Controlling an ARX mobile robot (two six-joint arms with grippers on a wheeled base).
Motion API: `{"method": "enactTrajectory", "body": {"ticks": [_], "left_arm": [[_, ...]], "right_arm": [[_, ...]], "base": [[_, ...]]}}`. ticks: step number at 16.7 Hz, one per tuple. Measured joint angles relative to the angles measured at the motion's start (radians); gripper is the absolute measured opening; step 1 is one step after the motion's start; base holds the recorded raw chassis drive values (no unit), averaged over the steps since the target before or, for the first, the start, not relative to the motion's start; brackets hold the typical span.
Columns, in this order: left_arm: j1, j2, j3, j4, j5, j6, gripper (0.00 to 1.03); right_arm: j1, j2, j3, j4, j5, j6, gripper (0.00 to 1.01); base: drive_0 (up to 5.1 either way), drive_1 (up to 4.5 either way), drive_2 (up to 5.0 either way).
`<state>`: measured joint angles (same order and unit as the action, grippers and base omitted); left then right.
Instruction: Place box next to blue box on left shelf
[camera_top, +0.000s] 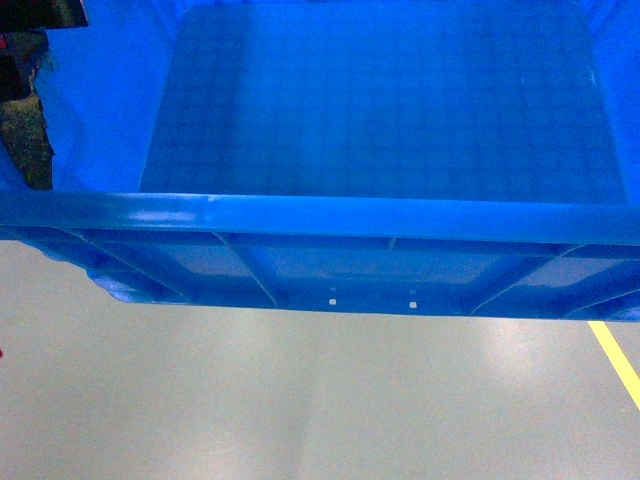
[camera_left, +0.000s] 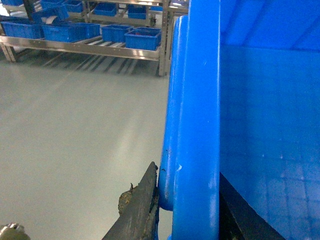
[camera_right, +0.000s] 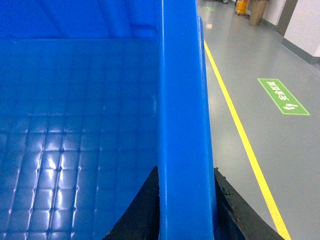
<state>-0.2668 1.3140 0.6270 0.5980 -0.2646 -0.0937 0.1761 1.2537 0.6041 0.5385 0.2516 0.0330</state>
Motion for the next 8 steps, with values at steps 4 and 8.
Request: {"method": "enactTrajectory", "body": {"ticks": [4, 8], "left_arm": [[0.000, 0.000, 0.000, 0.000, 0.000, 0.000, 0.19], [-0.002, 0.000, 0.000, -0.006, 0.002, 0.000, 0.19]], "right_arm": [[0.000, 0.000, 0.000, 0.000, 0.000, 0.000, 0.22], [0.000, -0.002, 0.000, -0.006, 0.006, -0.001, 0.22]], "base": [[-1.7, -1.66, -1.7], [-1.6, -1.63, -1.6]]}}
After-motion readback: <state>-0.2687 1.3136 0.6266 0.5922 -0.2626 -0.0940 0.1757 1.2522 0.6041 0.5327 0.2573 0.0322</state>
